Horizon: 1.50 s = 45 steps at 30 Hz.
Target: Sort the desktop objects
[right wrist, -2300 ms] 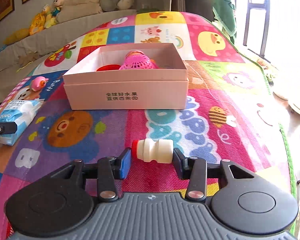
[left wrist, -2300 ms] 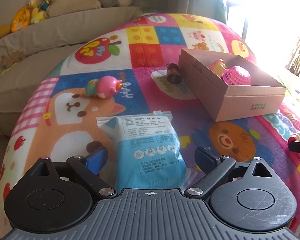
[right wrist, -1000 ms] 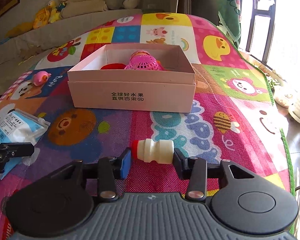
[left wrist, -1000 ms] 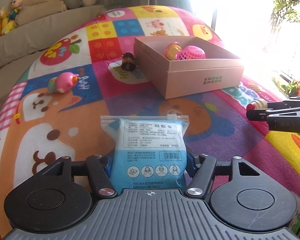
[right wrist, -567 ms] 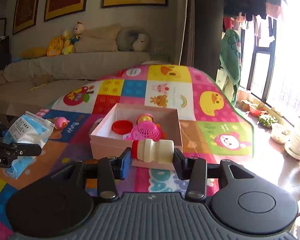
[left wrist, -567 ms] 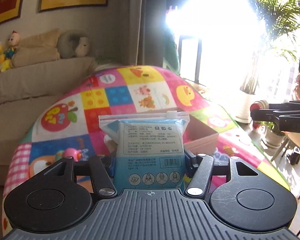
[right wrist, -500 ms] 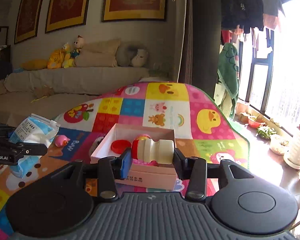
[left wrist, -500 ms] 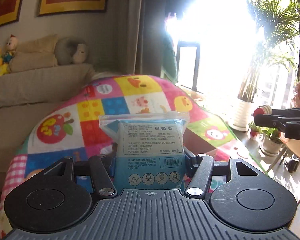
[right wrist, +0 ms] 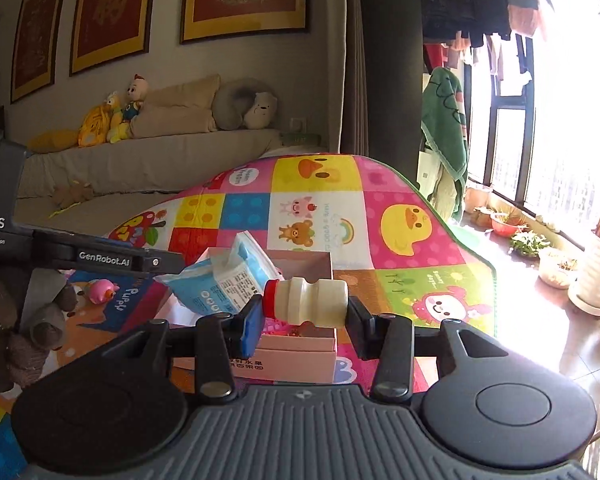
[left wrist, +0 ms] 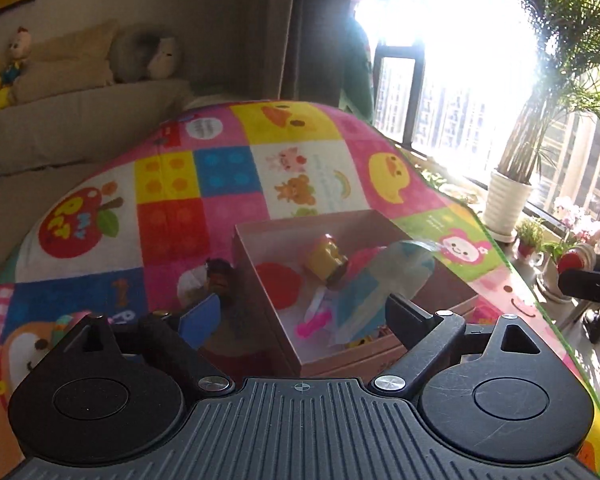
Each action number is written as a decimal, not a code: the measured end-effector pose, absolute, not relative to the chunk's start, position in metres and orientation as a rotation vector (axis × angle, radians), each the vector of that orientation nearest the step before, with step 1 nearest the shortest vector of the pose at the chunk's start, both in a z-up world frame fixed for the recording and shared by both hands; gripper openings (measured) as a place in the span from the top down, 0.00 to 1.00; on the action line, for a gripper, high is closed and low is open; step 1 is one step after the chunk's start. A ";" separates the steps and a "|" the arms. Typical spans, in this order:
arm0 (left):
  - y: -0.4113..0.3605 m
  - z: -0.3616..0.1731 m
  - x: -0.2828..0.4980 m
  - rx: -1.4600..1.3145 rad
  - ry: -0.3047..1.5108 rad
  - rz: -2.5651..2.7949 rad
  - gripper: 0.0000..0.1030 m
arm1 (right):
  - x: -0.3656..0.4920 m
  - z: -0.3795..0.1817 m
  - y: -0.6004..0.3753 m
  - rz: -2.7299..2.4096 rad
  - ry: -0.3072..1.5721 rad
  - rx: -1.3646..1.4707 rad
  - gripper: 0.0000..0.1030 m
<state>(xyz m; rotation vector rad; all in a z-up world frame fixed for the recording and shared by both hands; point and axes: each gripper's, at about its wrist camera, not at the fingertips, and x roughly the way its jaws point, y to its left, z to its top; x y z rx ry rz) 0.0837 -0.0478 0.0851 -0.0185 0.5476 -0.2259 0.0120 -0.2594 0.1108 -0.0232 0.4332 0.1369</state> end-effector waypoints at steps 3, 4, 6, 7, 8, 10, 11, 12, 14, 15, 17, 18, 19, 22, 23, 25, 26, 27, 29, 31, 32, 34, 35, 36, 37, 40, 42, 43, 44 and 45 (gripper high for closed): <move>-0.033 0.067 0.072 -0.023 0.583 -0.202 0.07 | 0.030 0.103 -0.259 0.142 0.470 0.000 0.58; -0.027 0.061 0.065 -0.023 0.592 -0.196 0.07 | 0.036 0.101 -0.256 0.154 0.479 0.009 0.58; -0.022 0.052 0.055 -0.010 0.598 -0.190 0.04 | 0.047 0.098 -0.250 0.179 0.495 0.024 0.58; -0.020 0.046 0.050 0.003 0.601 -0.185 0.03 | 0.055 0.098 -0.246 0.193 0.504 0.029 0.58; -0.020 0.041 0.045 0.021 0.606 -0.182 0.03 | 0.064 0.098 -0.241 0.205 0.512 0.034 0.58; -0.021 0.034 0.041 0.049 0.617 -0.187 0.03 | 0.083 0.103 -0.230 0.221 0.521 0.044 0.58; -0.022 0.032 0.040 0.054 0.622 -0.194 0.03 | 0.094 0.108 -0.225 0.226 0.520 0.053 0.58; -0.021 0.030 0.040 0.054 0.626 -0.198 0.03 | 0.106 0.113 -0.220 0.231 0.516 0.061 0.58; -0.016 0.028 0.040 0.043 0.628 -0.185 0.03 | 0.131 0.123 -0.209 0.240 0.515 0.076 0.57; -0.010 0.028 0.038 0.035 0.620 -0.167 0.02 | 0.142 0.125 -0.205 0.239 0.526 0.084 0.49; 0.004 0.027 0.035 0.021 0.599 -0.122 0.01 | 0.158 0.128 -0.195 0.239 0.543 0.085 0.46; 0.012 0.025 0.034 0.014 0.593 -0.095 0.01 | 0.161 0.128 -0.188 0.242 0.549 0.070 0.46; 0.019 0.023 0.035 0.005 0.594 -0.068 0.01 | 0.163 0.127 -0.181 0.244 0.555 0.051 0.46; 0.044 0.017 0.039 -0.050 0.607 0.006 0.01 | 0.170 0.123 -0.154 0.270 0.595 0.000 0.46; 0.051 0.015 0.039 -0.072 0.605 0.025 0.01 | 0.173 0.121 -0.144 0.273 0.618 -0.017 0.46; 0.063 0.013 0.038 -0.123 0.590 0.053 0.01 | 0.185 0.117 -0.121 0.288 0.681 -0.042 0.59; 0.066 0.012 0.038 -0.141 0.585 0.056 0.01 | 0.192 0.115 -0.110 0.301 0.718 -0.050 0.65; 0.070 0.011 0.038 -0.164 0.584 0.054 0.01 | 0.198 0.114 -0.098 0.314 0.749 -0.057 0.71; 0.076 0.009 0.038 -0.201 0.589 0.038 0.01 | 0.214 0.110 -0.072 0.338 0.786 -0.090 0.72; 0.079 0.008 0.038 -0.227 0.589 0.025 0.00 | 0.235 0.103 -0.045 0.333 0.842 -0.150 0.72; 0.080 0.008 0.037 -0.233 0.590 0.021 0.00 | 0.248 0.096 -0.032 0.321 0.880 -0.179 0.72; 0.079 0.008 0.037 -0.235 0.583 0.016 0.00 | 0.271 0.079 -0.012 0.285 0.924 -0.228 0.72; 0.078 0.008 0.036 -0.232 0.580 0.013 0.00 | 0.280 0.069 -0.002 0.267 0.934 -0.266 0.72; 0.077 0.008 0.035 -0.225 0.578 0.011 0.00 | 0.287 0.059 0.007 0.245 0.937 -0.306 0.72; 0.076 0.008 0.035 -0.218 0.577 0.012 0.00 | 0.293 0.050 0.015 0.222 0.936 -0.349 0.72; 0.076 0.008 0.035 -0.214 0.588 0.022 0.00 | 0.306 0.029 0.032 0.176 0.921 -0.449 0.72; 0.079 0.007 0.037 -0.225 0.605 0.032 0.00 | 0.312 0.021 0.037 0.142 0.922 -0.485 0.72; 0.080 0.006 0.037 -0.231 0.612 0.032 0.00 | 0.313 0.017 0.038 0.136 0.928 -0.501 0.73; 0.081 0.006 0.038 -0.236 0.616 0.032 0.00 | 0.313 0.015 0.038 0.133 0.934 -0.508 0.75; 0.082 0.006 0.037 -0.238 0.616 0.032 0.00 | 0.313 0.015 0.039 0.132 0.936 -0.510 0.76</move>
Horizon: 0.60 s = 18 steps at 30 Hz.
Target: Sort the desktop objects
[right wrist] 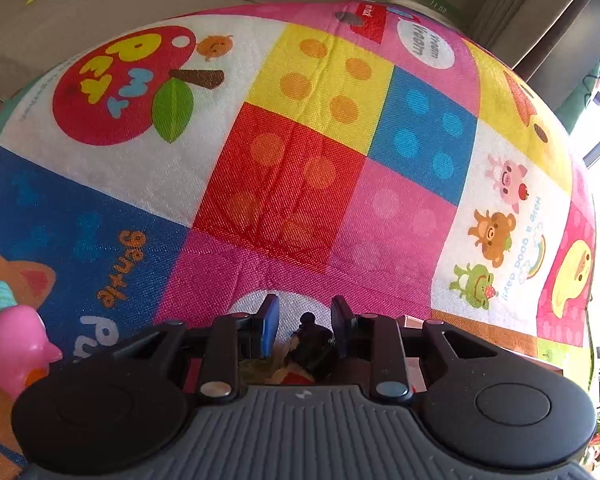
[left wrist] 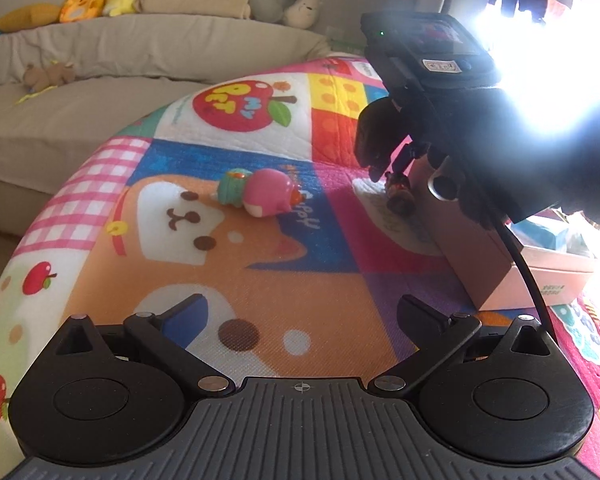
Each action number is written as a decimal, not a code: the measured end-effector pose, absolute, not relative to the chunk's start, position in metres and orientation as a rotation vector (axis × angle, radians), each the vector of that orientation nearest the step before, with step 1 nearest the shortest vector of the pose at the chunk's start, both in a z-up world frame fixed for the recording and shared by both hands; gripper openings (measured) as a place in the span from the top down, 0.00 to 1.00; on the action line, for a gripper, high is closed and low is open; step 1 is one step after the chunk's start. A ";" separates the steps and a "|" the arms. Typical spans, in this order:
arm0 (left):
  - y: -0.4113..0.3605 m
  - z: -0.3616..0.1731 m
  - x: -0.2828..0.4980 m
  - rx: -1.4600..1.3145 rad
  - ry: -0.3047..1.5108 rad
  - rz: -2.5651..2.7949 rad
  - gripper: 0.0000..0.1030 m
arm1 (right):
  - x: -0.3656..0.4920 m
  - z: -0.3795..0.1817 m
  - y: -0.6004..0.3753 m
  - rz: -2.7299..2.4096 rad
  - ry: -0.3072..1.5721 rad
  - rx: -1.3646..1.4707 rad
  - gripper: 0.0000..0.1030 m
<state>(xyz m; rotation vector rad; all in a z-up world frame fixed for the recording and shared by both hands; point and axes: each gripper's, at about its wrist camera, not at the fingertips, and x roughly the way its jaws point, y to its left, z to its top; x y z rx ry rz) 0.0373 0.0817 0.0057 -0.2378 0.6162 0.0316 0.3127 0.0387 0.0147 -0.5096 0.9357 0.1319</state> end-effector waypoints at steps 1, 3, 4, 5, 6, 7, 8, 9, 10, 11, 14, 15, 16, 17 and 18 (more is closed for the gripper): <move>0.082 0.006 0.037 -0.238 0.615 0.031 0.00 | 0.310 0.016 0.038 0.137 0.936 -0.508 0.76; 0.082 0.006 0.037 -0.235 0.612 0.031 0.00 | 0.303 0.020 0.036 0.168 0.948 -0.492 0.76; 0.082 0.006 0.037 -0.237 0.613 0.035 0.00 | 0.297 0.022 0.034 0.188 0.955 -0.482 0.77; 0.083 0.006 0.037 -0.241 0.614 0.040 0.00 | 0.290 0.023 0.034 0.210 0.967 -0.473 0.77; 0.084 0.005 0.037 -0.246 0.616 0.045 0.00 | 0.281 0.025 0.033 0.237 0.978 -0.467 0.77; 0.086 0.005 0.037 -0.254 0.618 0.051 0.00 | 0.270 0.026 0.032 0.263 0.982 -0.468 0.77; 0.087 0.005 0.037 -0.261 0.620 0.059 0.00 | 0.258 0.027 0.031 0.291 0.984 -0.472 0.77; 0.088 0.004 0.038 -0.270 0.624 0.070 0.00 | 0.247 0.028 0.029 0.320 0.986 -0.472 0.77; 0.089 0.004 0.038 -0.278 0.628 0.078 0.00 | 0.235 0.029 0.027 0.350 0.989 -0.473 0.77; 0.090 0.004 0.039 -0.281 0.632 0.082 0.00 | 0.219 0.031 0.024 0.384 0.986 -0.473 0.77; 0.089 0.003 0.040 -0.274 0.639 0.092 0.00 | 0.179 0.036 0.006 0.454 0.978 -0.445 0.77; 0.088 0.003 0.040 -0.268 0.640 0.094 0.00 | 0.167 0.037 -0.001 0.459 0.977 -0.438 0.77; 0.087 0.003 0.040 -0.263 0.642 0.096 0.00 | 0.154 0.037 -0.008 0.462 0.974 -0.434 0.77; 0.087 0.002 0.041 -0.258 0.644 0.098 0.00 | 0.143 0.037 -0.015 0.470 0.966 -0.434 0.77; 0.086 0.002 0.041 -0.255 0.645 0.100 0.00 | 0.131 0.037 -0.022 0.475 0.953 -0.438 0.77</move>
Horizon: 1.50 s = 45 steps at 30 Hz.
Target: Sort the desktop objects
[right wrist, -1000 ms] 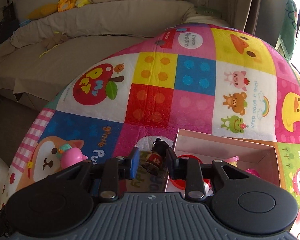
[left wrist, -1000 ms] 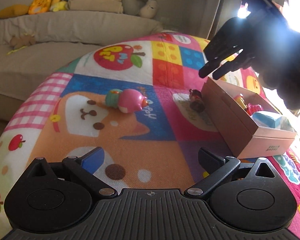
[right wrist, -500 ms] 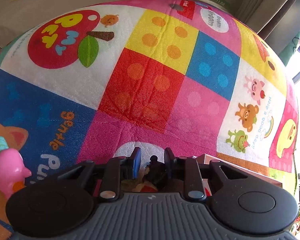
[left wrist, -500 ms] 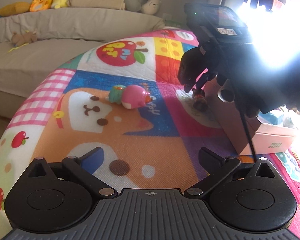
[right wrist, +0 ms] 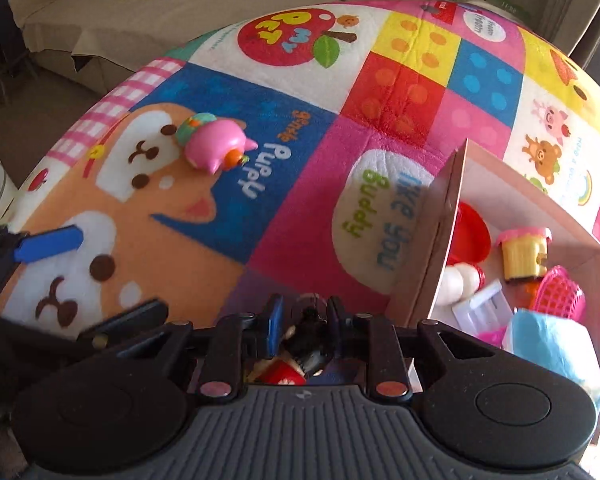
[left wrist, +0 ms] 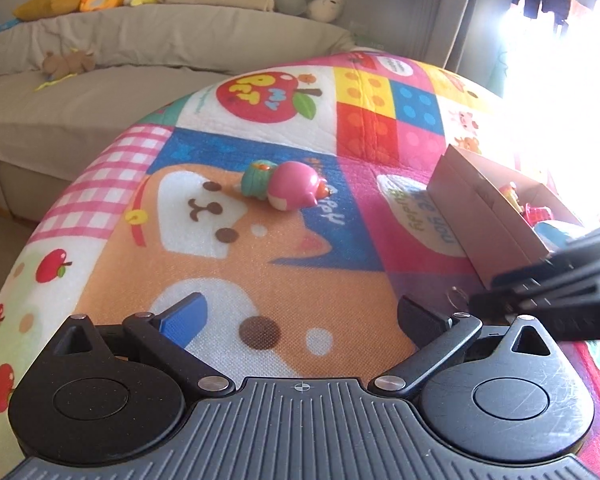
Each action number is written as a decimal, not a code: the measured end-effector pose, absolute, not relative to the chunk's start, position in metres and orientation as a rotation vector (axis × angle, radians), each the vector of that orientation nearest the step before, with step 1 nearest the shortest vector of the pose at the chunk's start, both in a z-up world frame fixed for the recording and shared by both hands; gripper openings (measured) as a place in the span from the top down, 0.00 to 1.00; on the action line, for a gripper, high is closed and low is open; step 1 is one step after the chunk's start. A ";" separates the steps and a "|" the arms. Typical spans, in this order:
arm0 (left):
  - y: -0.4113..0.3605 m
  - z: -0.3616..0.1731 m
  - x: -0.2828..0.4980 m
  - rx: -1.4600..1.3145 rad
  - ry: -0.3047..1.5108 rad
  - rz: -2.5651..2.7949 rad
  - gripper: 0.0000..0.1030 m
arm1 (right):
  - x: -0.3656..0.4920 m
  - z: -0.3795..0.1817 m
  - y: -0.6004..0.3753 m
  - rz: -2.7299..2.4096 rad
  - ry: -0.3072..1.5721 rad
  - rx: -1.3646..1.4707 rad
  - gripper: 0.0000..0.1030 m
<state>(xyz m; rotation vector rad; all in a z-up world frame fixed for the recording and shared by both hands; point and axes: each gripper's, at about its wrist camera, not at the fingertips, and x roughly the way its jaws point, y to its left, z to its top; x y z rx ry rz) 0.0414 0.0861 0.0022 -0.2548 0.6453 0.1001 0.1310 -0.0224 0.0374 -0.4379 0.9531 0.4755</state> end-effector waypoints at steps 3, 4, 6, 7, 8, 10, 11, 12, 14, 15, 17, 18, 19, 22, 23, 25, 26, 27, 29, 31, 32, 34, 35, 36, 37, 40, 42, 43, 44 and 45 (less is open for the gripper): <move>0.084 0.002 0.042 -0.242 0.650 0.107 0.00 | 0.098 0.037 -0.045 0.488 0.917 -0.442 0.77; 0.083 0.002 0.043 -0.237 0.652 0.109 0.00 | 0.088 0.035 -0.056 0.487 0.899 -0.436 0.76; 0.081 0.001 0.043 -0.223 0.656 0.115 0.00 | 0.075 0.033 -0.073 0.440 0.861 -0.421 0.70; 0.080 0.001 0.043 -0.215 0.659 0.118 0.00 | 0.068 0.032 -0.086 0.389 0.829 -0.404 0.61; 0.079 0.001 0.044 -0.208 0.661 0.121 0.00 | 0.064 0.032 -0.097 0.344 0.801 -0.380 0.56; 0.077 0.001 0.044 -0.196 0.665 0.125 0.00 | 0.057 0.033 -0.125 0.268 0.758 -0.286 0.38; 0.076 0.001 0.045 -0.191 0.667 0.125 0.00 | 0.055 0.034 -0.137 0.243 0.744 -0.239 0.34; 0.076 0.001 0.045 -0.189 0.668 0.121 0.00 | 0.053 0.034 -0.155 0.202 0.721 -0.173 0.25; 0.075 0.001 0.046 -0.182 0.670 0.112 0.00 | 0.049 0.033 -0.184 0.127 0.683 -0.075 0.12; 0.074 0.001 0.046 -0.176 0.672 0.106 0.00 | 0.048 0.030 -0.196 0.096 0.671 -0.034 0.09; 0.071 0.003 0.048 -0.159 0.671 0.090 0.00 | 0.048 0.022 -0.222 0.037 0.666 0.049 0.05; 0.070 0.005 0.051 -0.141 0.663 0.077 0.00 | 0.049 0.018 -0.231 0.020 0.669 0.078 0.04; 0.068 0.007 0.054 -0.107 0.645 0.070 0.00 | 0.050 0.013 -0.241 0.003 0.675 0.108 0.03; 0.065 0.017 0.074 0.021 0.574 0.103 0.00 | 0.054 -0.002 -0.256 -0.018 0.689 0.164 0.00; 0.067 0.020 0.084 0.040 0.570 0.114 0.00 | 0.055 -0.007 -0.260 -0.011 0.700 0.187 0.00; 0.073 0.023 0.107 0.055 0.571 0.128 0.00 | 0.056 -0.010 -0.264 0.008 0.697 0.213 0.00; 0.076 0.023 0.118 0.055 0.577 0.135 0.00 | 0.057 -0.011 -0.265 0.017 0.699 0.218 0.00; 0.079 0.023 0.128 0.053 0.586 0.139 0.00 | 0.056 -0.012 -0.265 0.017 0.696 0.218 0.00; 0.086 0.017 0.149 0.033 0.619 0.140 0.00 | 0.054 -0.013 -0.263 0.016 0.697 0.211 0.00; 0.089 0.012 0.160 0.004 0.644 0.143 0.00 | 0.054 -0.013 -0.263 0.020 0.698 0.207 0.00; 0.090 0.010 0.163 -0.021 0.662 0.130 0.00 | 0.054 -0.013 -0.263 0.025 0.700 0.206 0.00; 0.085 0.010 0.156 -0.079 0.686 0.030 0.00 | 0.054 -0.012 -0.265 0.038 0.698 0.211 0.00; 0.081 0.012 0.150 -0.091 0.690 -0.034 0.00 | 0.053 -0.012 -0.267 0.043 0.696 0.219 0.00; 0.075 0.015 0.144 -0.101 0.696 -0.112 0.00 | 0.053 -0.012 -0.268 0.046 0.692 0.228 0.00; 0.067 0.018 0.133 -0.106 0.704 -0.200 0.00 | 0.052 -0.012 -0.270 0.050 0.685 0.241 0.00; 0.044 0.023 0.107 -0.022 0.667 -0.311 0.00 | 0.051 -0.012 -0.272 0.052 0.675 0.259 0.00; 0.031 0.023 0.100 0.101 0.629 -0.239 0.00 | 0.051 -0.012 -0.271 0.051 0.673 0.260 0.00; 0.027 0.023 0.101 0.166 0.613 -0.172 0.00 | 0.051 -0.012 -0.271 0.051 0.674 0.257 0.00; 0.026 0.021 0.103 0.200 0.599 -0.119 0.00 | 0.052 -0.012 -0.270 0.048 0.677 0.248 0.00; 0.027 0.021 0.106 0.212 0.592 -0.066 0.00 | 0.052 -0.012 -0.269 0.044 0.681 0.237 0.00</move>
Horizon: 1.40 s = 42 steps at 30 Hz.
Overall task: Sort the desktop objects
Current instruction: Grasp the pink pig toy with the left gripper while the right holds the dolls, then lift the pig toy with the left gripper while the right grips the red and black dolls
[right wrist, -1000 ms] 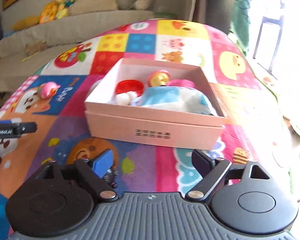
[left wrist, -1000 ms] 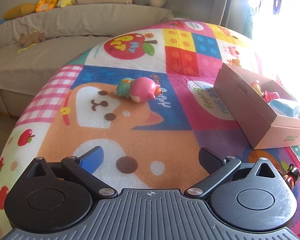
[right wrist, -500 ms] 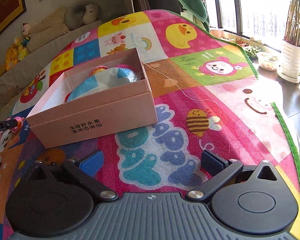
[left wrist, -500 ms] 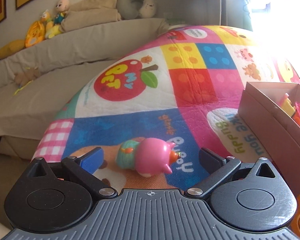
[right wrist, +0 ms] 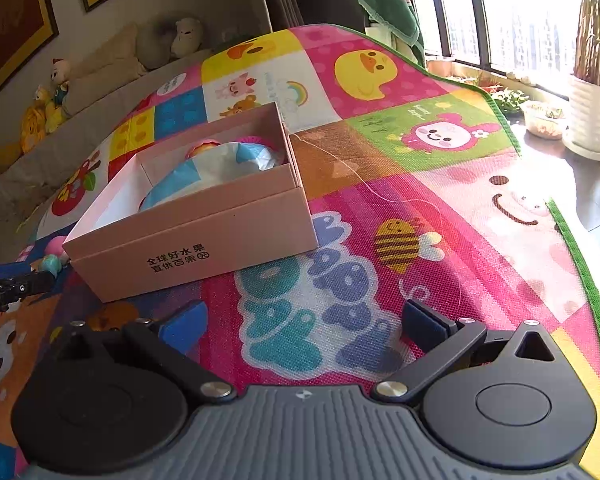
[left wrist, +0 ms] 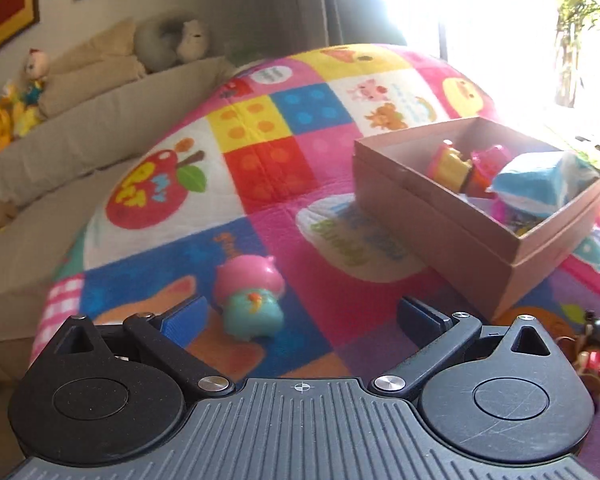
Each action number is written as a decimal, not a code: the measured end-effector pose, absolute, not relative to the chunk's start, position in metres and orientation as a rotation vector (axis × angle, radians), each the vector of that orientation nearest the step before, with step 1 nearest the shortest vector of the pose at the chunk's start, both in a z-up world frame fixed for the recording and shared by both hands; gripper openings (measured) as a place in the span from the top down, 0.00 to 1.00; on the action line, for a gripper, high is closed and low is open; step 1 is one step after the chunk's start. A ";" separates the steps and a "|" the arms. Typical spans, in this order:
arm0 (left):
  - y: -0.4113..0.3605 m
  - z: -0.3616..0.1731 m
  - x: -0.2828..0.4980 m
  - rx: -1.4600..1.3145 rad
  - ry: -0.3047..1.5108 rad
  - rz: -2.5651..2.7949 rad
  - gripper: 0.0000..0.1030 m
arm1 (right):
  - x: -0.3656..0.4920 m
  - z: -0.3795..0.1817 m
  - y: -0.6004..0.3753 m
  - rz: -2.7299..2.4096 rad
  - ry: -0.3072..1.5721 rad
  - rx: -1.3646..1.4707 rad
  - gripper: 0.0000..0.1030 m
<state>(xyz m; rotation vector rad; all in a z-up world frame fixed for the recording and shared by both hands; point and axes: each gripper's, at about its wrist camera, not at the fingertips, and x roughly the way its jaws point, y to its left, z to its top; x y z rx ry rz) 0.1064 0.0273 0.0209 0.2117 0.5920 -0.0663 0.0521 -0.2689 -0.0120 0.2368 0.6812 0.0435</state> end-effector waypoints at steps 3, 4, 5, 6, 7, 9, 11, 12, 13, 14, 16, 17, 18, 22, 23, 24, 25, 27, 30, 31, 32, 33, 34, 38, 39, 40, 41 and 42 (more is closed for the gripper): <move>0.045 0.020 0.128 0.122 0.625 0.011 0.05 | 0.054 -0.012 -0.262 0.029 0.696 0.195 0.00; 0.053 0.019 0.137 0.099 0.639 0.032 0.09 | 0.054 -0.012 -0.261 0.025 0.700 0.184 0.00; 0.055 0.017 0.144 0.094 0.649 0.046 0.19 | 0.054 -0.012 -0.260 0.022 0.702 0.177 0.00; 0.056 0.015 0.150 0.092 0.659 0.059 0.26 | 0.055 -0.012 -0.259 0.020 0.705 0.171 0.00; 0.057 0.012 0.156 0.088 0.672 0.074 0.26 | 0.055 -0.012 -0.258 0.018 0.707 0.165 0.00; 0.059 0.008 0.162 0.077 0.688 0.084 0.30 | 0.055 -0.012 -0.257 0.016 0.710 0.156 0.00; 0.058 0.006 0.163 0.072 0.700 0.083 0.46 | 0.056 -0.012 -0.256 0.014 0.712 0.151 0.00; 0.057 0.007 0.161 0.070 0.704 0.081 0.47 | 0.056 -0.012 -0.256 0.015 0.713 0.149 0.00; 0.055 0.008 0.157 0.072 0.701 0.074 0.47 | 0.056 -0.012 -0.256 0.015 0.713 0.149 0.00; 0.051 0.009 0.151 0.075 0.698 0.063 0.47 | 0.056 -0.012 -0.256 0.014 0.714 0.147 0.00; 0.044 0.013 0.132 0.074 0.693 0.038 0.47 | 0.057 -0.012 -0.255 0.014 0.717 0.141 0.00; 0.040 0.015 0.121 0.067 0.693 0.019 0.47 | 0.057 -0.012 -0.254 0.013 0.719 0.136 0.00; 0.036 0.017 0.108 0.059 0.693 -0.003 0.47 | 0.057 -0.012 -0.254 0.012 0.721 0.131 0.00; 0.015 0.023 0.049 0.026 0.686 -0.107 0.47 | 0.056 -0.012 -0.252 0.011 0.723 0.121 0.00; 0.010 0.024 0.035 0.017 0.688 -0.127 0.47 | 0.057 -0.012 -0.252 0.012 0.723 0.121 0.00; 0.005 0.024 0.020 0.004 0.693 -0.142 0.47 | 0.057 -0.012 -0.252 0.012 0.723 0.120 0.00; 0.002 0.023 0.010 -0.003 0.696 -0.151 0.47 | 0.056 -0.012 -0.251 0.013 0.724 0.114 0.00; -0.005 0.022 -0.010 0.003 0.693 -0.162 0.46 | 0.054 -0.010 -0.246 0.023 0.715 0.085 0.00; -0.010 0.015 -0.030 0.021 0.685 -0.166 0.34 | 0.042 -0.002 -0.229 0.083 0.665 0.005 0.00; -0.010 0.011 -0.031 0.027 0.688 -0.153 0.30 | 0.038 0.001 -0.222 0.138 0.660 -0.002 0.00; -0.009 0.007 -0.031 0.037 0.696 -0.124 0.26 | 0.034 0.004 -0.214 0.199 0.661 -0.006 0.00; -0.009 0.004 -0.030 0.041 0.703 -0.111 0.25 | 0.032 0.007 -0.207 0.251 0.663 -0.013 0.00; -0.006 0.003 -0.031 0.030 0.700 -0.113 0.25 | 0.028 0.010 -0.196 0.301 0.661 -0.034 0.00; -0.002 0.002 -0.031 0.005 0.698 -0.129 0.12 | 0.019 0.017 -0.159 0.421 0.634 -0.165 0.05; -0.002 0.002 -0.032 0.003 0.695 -0.135 0.11 | 0.020 0.017 -0.152 0.446 0.643 -0.174 0.09; -0.002 0.002 -0.032 0.002 0.694 -0.142 0.10 | 0.023 0.017 -0.147 0.465 0.654 -0.176 0.10; -0.003 0.001 -0.033 0.001 0.694 -0.146 0.09 | 0.025 0.017 -0.142 0.474 0.661 -0.177 0.10; -0.003 0.001 -0.033 -0.001 0.693 -0.147 0.09 | 0.028 0.016 -0.138 0.472 0.665 -0.182 0.11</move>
